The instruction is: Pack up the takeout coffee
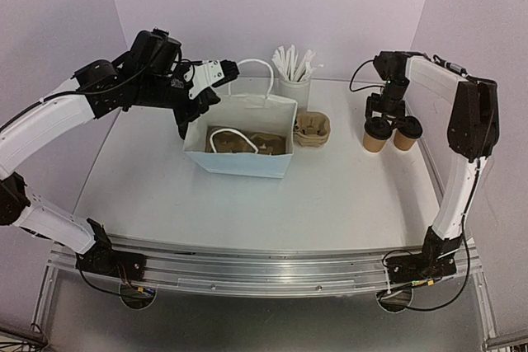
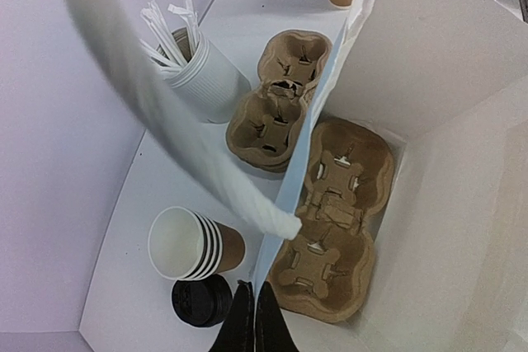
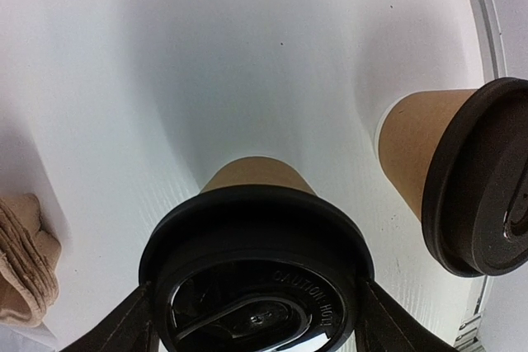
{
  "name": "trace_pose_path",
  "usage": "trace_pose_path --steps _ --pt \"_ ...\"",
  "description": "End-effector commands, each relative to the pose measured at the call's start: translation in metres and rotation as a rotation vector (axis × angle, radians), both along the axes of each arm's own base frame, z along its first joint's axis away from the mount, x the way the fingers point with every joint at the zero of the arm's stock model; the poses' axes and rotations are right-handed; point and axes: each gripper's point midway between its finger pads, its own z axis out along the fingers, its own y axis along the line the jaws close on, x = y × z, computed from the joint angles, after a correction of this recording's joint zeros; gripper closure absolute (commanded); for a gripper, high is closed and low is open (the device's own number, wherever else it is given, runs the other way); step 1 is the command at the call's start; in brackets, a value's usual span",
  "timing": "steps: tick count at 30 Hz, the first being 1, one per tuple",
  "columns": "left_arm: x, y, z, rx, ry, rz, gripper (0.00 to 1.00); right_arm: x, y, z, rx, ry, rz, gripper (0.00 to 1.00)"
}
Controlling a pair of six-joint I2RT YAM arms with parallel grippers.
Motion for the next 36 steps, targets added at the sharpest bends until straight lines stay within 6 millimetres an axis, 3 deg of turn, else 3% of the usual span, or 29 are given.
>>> trace_pose_path --steps 1,10,17,23,27,36 --pt "-0.012 -0.001 0.021 -0.089 -0.009 -0.024 1.0 -0.003 0.0 -0.011 0.011 0.03 -0.011 0.3" --pt "-0.023 0.007 0.006 -0.071 -0.044 -0.064 1.0 -0.02 0.003 -0.006 0.041 0.039 -0.005 0.43" --pt "-0.04 0.009 0.004 -0.041 -0.212 -0.136 1.0 -0.035 0.011 0.025 0.063 -0.021 0.025 0.45" --pt "-0.04 0.014 0.01 -0.008 -0.349 -0.09 1.0 -0.056 0.029 0.045 0.079 -0.033 0.085 0.47" --pt "-0.041 0.017 0.018 -0.007 -0.396 -0.028 1.0 -0.068 0.05 0.072 0.106 -0.079 0.16 0.48" --pt "-0.049 0.018 0.021 -0.035 -0.394 0.051 1.0 -0.117 0.116 0.16 0.177 -0.225 0.381 0.49"
